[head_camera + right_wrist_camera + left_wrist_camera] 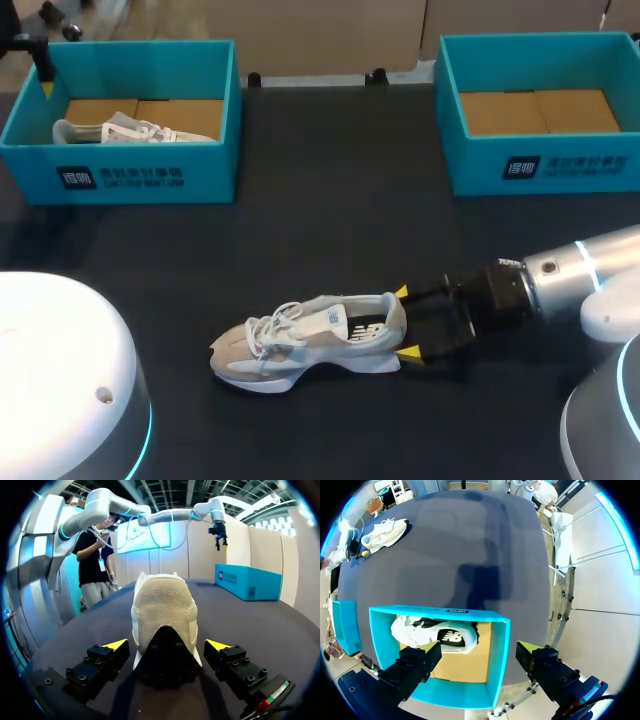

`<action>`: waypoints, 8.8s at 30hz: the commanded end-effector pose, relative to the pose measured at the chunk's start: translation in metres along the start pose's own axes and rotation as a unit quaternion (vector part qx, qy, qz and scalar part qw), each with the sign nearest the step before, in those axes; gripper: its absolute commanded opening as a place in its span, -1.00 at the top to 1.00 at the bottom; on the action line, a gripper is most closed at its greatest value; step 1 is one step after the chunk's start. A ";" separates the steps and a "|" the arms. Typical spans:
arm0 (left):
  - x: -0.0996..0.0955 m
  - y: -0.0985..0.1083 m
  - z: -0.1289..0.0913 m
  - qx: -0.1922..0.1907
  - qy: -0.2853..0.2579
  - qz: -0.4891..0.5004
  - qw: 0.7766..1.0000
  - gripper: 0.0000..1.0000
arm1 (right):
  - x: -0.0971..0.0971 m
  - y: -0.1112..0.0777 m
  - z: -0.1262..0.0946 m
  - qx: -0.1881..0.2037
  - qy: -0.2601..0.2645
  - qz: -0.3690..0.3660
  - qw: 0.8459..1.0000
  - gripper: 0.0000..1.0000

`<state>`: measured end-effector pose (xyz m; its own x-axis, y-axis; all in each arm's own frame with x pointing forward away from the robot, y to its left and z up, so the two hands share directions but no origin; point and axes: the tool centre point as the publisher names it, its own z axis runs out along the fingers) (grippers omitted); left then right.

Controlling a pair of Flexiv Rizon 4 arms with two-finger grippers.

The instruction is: Take the shoe out of the shoebox, open the shoe tongue, remove and reinsert the insole, then place the shoe into the shoebox

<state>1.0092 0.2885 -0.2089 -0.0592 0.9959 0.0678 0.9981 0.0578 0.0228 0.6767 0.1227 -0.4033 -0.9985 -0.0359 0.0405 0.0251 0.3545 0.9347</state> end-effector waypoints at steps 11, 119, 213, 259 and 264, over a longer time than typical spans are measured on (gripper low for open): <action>0.000 -0.002 0.000 -0.001 0.001 0.000 1.000 -1.00 | -0.003 0.000 0.015 0.003 0.009 -0.003 1.000 -1.00; -0.098 -0.105 -0.002 0.106 -0.011 -0.450 0.886 -1.00 | 0.002 0.004 0.048 -0.001 0.005 -0.019 1.000 1.00; -0.423 -0.394 0.041 -0.009 0.048 -0.997 0.066 -1.00 | 0.002 0.004 0.048 -0.001 0.005 -0.019 1.000 1.00; -0.434 -0.396 0.098 -0.118 0.101 -0.988 -0.020 -0.15 | 0.002 0.004 0.048 -0.001 0.005 -0.019 1.000 1.00; -0.428 -0.398 0.087 -0.098 0.097 -0.990 -0.023 0.07 | 0.002 0.004 0.048 -0.001 0.005 -0.019 1.000 1.00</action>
<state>0.6448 -0.1649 -0.3433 0.0678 -0.9537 -0.2929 -0.9762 -0.1240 0.1777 0.6732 0.1665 -0.4148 -0.9981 -0.0606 0.0092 -0.0125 0.3469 0.9378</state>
